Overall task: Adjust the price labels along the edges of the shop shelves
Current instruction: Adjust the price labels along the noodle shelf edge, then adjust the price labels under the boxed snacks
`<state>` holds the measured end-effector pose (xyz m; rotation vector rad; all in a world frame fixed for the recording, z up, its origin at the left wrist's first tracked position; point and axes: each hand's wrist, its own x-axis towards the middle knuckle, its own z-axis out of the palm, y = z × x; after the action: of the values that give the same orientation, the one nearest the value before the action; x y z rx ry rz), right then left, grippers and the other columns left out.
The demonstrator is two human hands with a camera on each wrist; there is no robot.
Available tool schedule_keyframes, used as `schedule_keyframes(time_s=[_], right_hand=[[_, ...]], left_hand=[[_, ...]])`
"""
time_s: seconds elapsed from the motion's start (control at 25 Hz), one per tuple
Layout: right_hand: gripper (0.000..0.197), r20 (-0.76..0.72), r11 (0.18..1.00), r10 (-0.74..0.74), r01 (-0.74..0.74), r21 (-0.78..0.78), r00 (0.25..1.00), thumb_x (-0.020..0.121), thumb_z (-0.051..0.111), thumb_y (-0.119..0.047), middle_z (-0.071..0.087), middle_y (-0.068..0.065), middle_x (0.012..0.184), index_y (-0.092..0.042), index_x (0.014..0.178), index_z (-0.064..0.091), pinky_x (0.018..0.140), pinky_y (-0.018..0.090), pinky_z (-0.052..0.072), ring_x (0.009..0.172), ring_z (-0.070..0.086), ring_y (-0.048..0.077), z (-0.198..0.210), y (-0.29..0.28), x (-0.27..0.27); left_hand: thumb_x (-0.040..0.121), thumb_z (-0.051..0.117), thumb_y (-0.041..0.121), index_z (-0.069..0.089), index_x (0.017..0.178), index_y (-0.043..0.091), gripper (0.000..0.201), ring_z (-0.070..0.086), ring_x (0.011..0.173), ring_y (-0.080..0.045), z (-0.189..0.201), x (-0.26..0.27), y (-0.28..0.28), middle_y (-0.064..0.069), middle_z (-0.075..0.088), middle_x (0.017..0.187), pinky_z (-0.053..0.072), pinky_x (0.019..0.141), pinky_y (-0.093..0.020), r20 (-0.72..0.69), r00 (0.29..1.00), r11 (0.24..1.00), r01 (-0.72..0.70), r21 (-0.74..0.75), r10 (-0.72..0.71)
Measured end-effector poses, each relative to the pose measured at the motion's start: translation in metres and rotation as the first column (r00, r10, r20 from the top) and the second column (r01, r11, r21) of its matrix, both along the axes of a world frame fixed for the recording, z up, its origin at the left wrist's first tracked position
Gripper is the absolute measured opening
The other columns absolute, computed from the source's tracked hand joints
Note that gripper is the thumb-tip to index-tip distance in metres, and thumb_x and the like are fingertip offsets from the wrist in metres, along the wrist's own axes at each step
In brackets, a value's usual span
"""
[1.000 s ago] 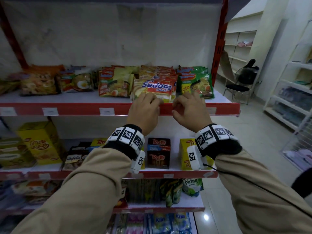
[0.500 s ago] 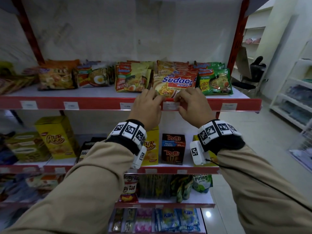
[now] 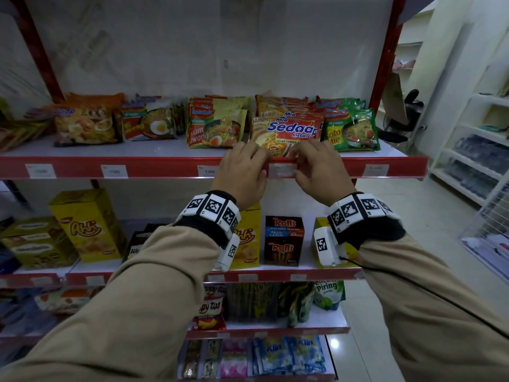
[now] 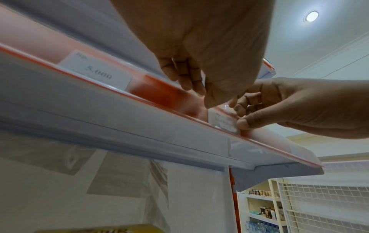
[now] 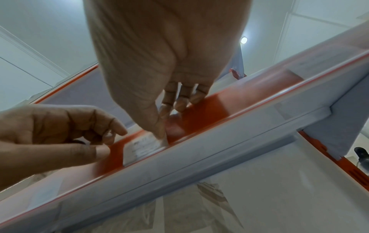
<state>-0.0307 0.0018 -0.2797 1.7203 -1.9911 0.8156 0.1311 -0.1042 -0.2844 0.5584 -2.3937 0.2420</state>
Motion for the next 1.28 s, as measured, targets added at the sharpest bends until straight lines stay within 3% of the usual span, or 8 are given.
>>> schedule_keyframes(time_s=[0.16,0.28,0.44,0.56,0.8,1.0,1.12,1.28], right_hand=[[0.020,-0.026,0.997,0.007,-0.009,-0.074,1.000,0.077,0.066,-0.009,0.058,0.009,0.102,-0.009,0.096,0.062,0.084,0.034,0.037,0.097,0.047,0.029,-0.004,0.007,-0.002],[0.016,-0.072,0.989,-0.026,0.016,-0.144,0.997,0.077,0.065,-0.008,0.058,0.011,0.101,-0.008,0.092,0.065,0.083,0.037,0.040,0.097,0.049,0.030,-0.019,0.021,-0.005],[0.012,0.045,0.977,-0.075,0.082,-0.197,0.996,0.078,0.066,-0.007,0.057,0.010,0.095,-0.011,0.090,0.065,0.080,0.033,0.039,0.092,0.048,0.028,-0.061,0.047,-0.025],[0.012,0.167,0.983,-0.126,0.146,-0.115,0.978,0.079,0.067,-0.007,0.058,0.008,0.094,-0.013,0.090,0.065,0.080,0.029,0.038,0.094,0.050,0.027,-0.108,0.070,-0.049],[0.023,0.387,0.968,-0.248,0.207,0.145,0.888,0.076,0.067,-0.004,0.059,0.012,0.105,-0.011,0.098,0.065,0.079,0.039,0.047,0.101,0.052,0.032,-0.209,0.114,-0.093],[0.052,0.523,0.938,-0.347,0.279,0.206,0.778,0.076,0.065,-0.002,0.047,0.014,0.134,-0.012,0.125,0.054,0.096,0.043,0.043,0.122,0.043,0.032,-0.278,0.134,-0.120],[0.061,0.577,0.923,-0.385,0.285,0.259,0.720,0.082,0.065,-0.007,0.029,0.015,0.151,-0.010,0.138,0.043,0.108,0.033,0.029,0.139,0.029,0.027,-0.309,0.140,-0.128],[0.068,0.619,0.937,-0.339,0.314,0.154,0.708,0.082,0.065,-0.006,0.024,0.014,0.154,-0.008,0.143,0.036,0.110,0.025,0.021,0.142,0.025,0.024,-0.334,0.144,-0.131]], left_hand=[[0.083,0.055,0.023,0.056,0.116,0.014,0.034,0.045,0.108,-0.028,-0.005,-0.002,0.003,-0.008,0.053,0.115,0.040,0.086,-0.039,-0.021,1.000,1.000,-0.023,-0.014,0.023],[0.081,0.057,0.027,0.053,0.123,0.014,0.044,0.043,0.112,-0.031,-0.023,-0.005,0.010,-0.010,0.050,0.120,0.038,0.091,-0.041,-0.080,0.995,0.998,-0.063,-0.005,0.063],[0.077,0.059,0.026,0.051,0.126,0.018,0.051,0.034,0.119,-0.030,-0.061,-0.019,0.025,-0.010,0.045,0.128,0.037,0.096,-0.043,-0.104,0.994,0.999,-0.034,-0.028,0.031],[0.076,0.059,0.026,0.056,0.117,0.021,0.042,0.038,0.114,-0.028,-0.098,-0.043,0.044,-0.007,0.050,0.123,0.034,0.088,-0.041,-0.041,0.999,0.999,0.033,-0.024,-0.034],[0.082,0.055,0.028,0.057,0.113,0.020,0.033,0.048,0.107,-0.025,-0.178,-0.096,0.087,-0.001,0.054,0.116,0.035,0.087,-0.036,0.210,0.969,0.972,0.082,0.218,-0.129],[0.091,0.047,0.034,0.026,0.146,0.018,0.061,0.031,0.132,-0.024,-0.249,-0.135,0.117,-0.003,0.034,0.147,0.024,0.107,-0.037,0.398,0.904,0.927,-0.001,0.374,-0.159],[0.090,0.047,0.038,0.012,0.151,0.016,0.074,0.017,0.142,-0.023,-0.282,-0.151,0.132,-0.004,0.018,0.156,0.013,0.115,-0.038,0.448,0.880,0.925,-0.026,0.380,-0.159],[0.087,0.052,0.049,0.002,0.151,0.016,0.088,0.005,0.145,-0.025,-0.313,-0.162,0.141,-0.002,0.002,0.159,0.008,0.117,-0.040,0.523,0.845,0.926,-0.102,0.363,-0.112]])
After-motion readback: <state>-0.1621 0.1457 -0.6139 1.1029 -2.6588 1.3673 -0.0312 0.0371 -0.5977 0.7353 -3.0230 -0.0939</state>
